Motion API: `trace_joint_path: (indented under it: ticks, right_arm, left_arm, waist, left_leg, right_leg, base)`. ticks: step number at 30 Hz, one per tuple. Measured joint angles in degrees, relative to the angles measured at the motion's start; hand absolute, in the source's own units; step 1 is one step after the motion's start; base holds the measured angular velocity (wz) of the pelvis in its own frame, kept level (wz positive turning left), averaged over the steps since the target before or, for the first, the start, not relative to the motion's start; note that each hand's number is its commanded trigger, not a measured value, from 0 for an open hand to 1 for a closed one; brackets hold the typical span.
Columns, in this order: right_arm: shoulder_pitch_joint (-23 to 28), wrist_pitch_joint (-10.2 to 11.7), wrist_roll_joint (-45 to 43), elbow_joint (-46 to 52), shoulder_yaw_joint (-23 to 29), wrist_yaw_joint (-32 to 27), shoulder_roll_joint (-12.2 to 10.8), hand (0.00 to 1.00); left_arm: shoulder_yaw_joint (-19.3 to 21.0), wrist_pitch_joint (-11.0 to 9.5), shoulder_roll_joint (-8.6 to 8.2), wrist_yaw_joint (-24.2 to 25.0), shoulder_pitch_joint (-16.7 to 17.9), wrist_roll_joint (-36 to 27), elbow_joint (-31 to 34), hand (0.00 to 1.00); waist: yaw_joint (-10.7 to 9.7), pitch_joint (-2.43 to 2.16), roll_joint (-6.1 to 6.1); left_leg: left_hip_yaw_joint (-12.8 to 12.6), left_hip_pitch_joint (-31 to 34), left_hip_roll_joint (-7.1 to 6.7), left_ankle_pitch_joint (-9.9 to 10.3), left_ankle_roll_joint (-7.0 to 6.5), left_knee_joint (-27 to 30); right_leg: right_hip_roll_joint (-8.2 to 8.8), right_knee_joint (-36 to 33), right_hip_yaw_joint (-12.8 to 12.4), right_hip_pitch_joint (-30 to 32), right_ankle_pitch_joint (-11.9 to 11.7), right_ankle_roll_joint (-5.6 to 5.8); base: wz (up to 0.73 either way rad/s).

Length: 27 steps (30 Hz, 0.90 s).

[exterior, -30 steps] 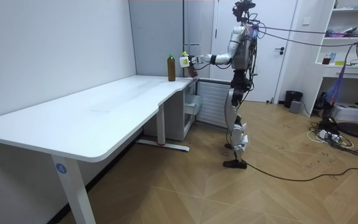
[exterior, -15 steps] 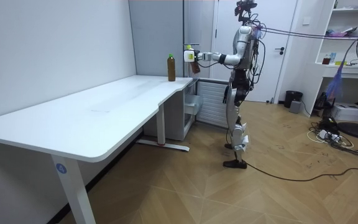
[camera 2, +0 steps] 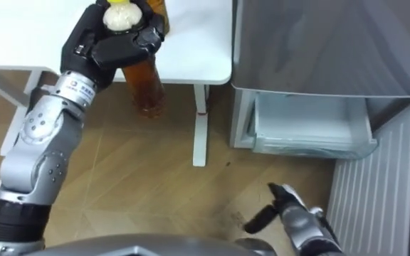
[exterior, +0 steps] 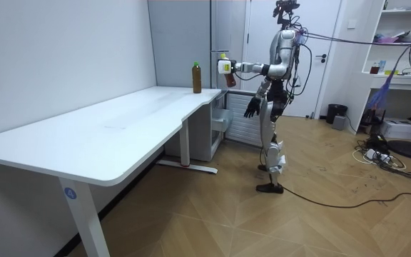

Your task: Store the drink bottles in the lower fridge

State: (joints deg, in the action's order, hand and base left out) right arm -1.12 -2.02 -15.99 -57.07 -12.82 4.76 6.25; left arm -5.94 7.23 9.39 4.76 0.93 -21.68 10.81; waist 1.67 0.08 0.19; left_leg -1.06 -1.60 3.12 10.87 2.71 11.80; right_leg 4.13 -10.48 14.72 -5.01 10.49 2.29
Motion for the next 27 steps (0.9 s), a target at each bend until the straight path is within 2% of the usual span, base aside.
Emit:
trace_joint_path:
  ticks: [4,11,17,21,24,27]
  right_arm:
    - [0.0,0.1,0.3,7.4,-0.6,4.1,0.1,0.00]
    - [0.1,0.2,3.1,15.8,-1.6,10.1,0.2,0.00]
    - [0.6,0.2,7.7,18.9,-1.9,16.1,1.7,0.00]
    - [2.0,0.0,11.1,21.9,-3.3,20.9,3.6,0.00]
    - [2.4,-0.1,11.4,24.7,-3.4,25.0,3.6,0.00]
    - [2.8,-0.7,11.6,27.0,-3.4,28.7,3.5,0.00]
  left_arm:
    - [-0.3,-0.1,0.10,0.0,1.4,1.4,0.0,1.00]
    - [-1.1,-0.2,0.58,1.1,1.5,2.8,0.5,1.00]
    - [-1.4,-0.3,0.47,5.0,1.5,2.8,0.9,1.00]
    - [-1.8,-0.3,0.76,6.2,1.5,4.1,0.9,1.00]
    - [-2.3,-0.3,1.20,7.2,1.5,4.5,0.9,1.00]
    - [-3.0,-0.3,2.32,8.3,1.7,4.6,0.9,1.00]
  waist:
    - [0.2,0.27,-0.55]
    - [0.0,0.24,-0.71]
    - [0.1,0.18,-0.61]
    - [0.2,0.39,-1.23]
    - [0.1,0.96,-2.22]
    - [0.3,0.86,-2.94]
  left_leg:
    - [0.5,1.2,-0.68,-0.4,-0.34,0.6]
    - [1.4,2.8,-0.97,-0.4,-0.38,1.8]
    - [1.7,2.8,-0.97,-0.4,-0.37,1.7]
    - [1.6,1.9,-0.94,-0.4,-0.37,1.3]
    - [1.6,2.1,-0.93,-0.4,-0.37,1.5]
    - [1.4,2.6,-0.94,-0.4,-0.38,1.7]
  right_leg:
    - [0.73,0.0,1.2,0.2,0.2,-0.01]
    - [0.95,0.1,2.6,0.4,0.3,0.18]
    - [0.90,0.1,3.2,0.1,0.3,0.18]
    - [0.93,-0.1,3.1,-0.4,0.3,0.20]
    - [0.93,-0.1,3.1,-0.4,0.3,0.20]
    - [0.93,-0.1,2.8,0.1,0.3,0.19]
  base:
    - [0.16]
    - [0.12]
    - [0.06]
    - [0.00]
    - [0.00]
    - [-0.02]
